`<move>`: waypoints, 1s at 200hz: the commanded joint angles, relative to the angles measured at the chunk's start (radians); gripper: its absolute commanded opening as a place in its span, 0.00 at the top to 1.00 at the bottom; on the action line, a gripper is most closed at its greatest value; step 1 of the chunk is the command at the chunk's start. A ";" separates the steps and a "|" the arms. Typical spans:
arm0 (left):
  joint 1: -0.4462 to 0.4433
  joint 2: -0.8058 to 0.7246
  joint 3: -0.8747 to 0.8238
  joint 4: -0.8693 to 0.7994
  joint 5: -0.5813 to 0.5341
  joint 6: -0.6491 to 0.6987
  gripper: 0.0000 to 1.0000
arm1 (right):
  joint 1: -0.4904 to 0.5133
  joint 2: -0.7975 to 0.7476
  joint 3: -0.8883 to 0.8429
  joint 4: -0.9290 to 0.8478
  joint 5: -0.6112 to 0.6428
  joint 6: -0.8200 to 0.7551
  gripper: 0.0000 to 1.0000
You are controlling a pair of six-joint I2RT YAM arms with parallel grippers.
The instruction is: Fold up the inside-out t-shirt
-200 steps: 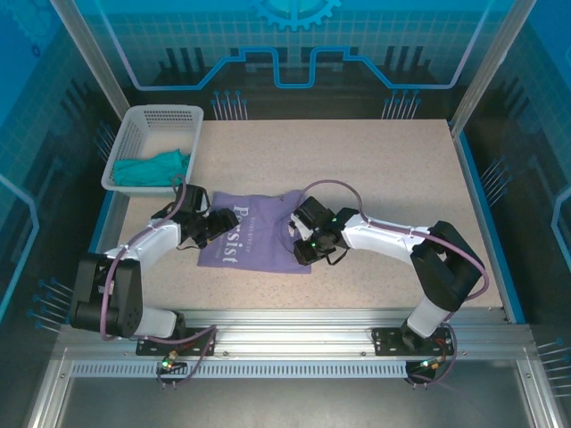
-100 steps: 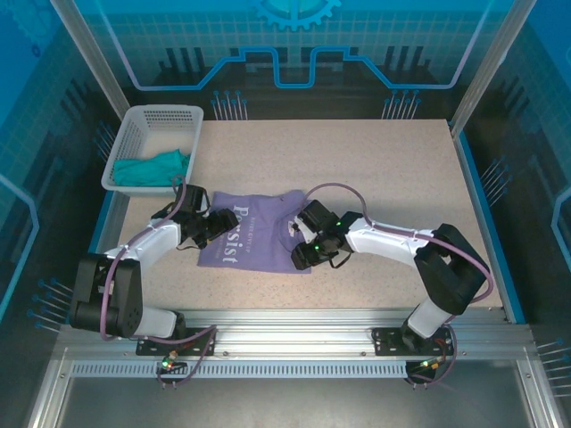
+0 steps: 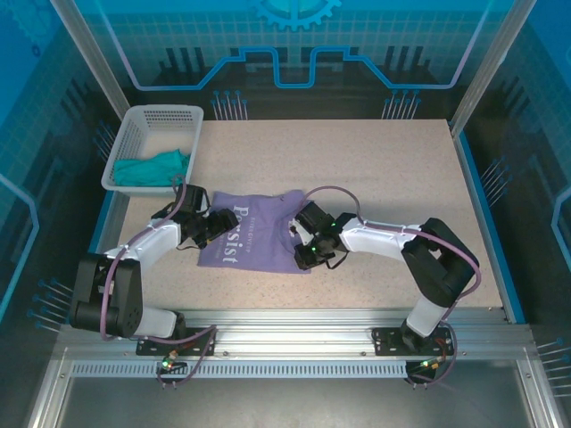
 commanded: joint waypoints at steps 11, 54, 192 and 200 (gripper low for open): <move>0.004 -0.026 0.018 -0.019 -0.019 0.031 0.22 | -0.006 -0.105 -0.048 -0.024 -0.065 0.047 0.97; 0.004 -0.025 0.032 -0.009 -0.025 0.033 0.22 | -0.007 -0.137 -0.120 -0.030 -0.059 0.097 0.99; -0.016 0.296 0.321 0.109 -0.004 0.054 0.22 | 0.032 -0.143 -0.184 0.146 -0.075 0.249 0.64; -0.006 0.329 0.338 0.092 -0.013 0.056 0.22 | 0.023 -0.121 -0.180 0.149 -0.056 0.250 0.65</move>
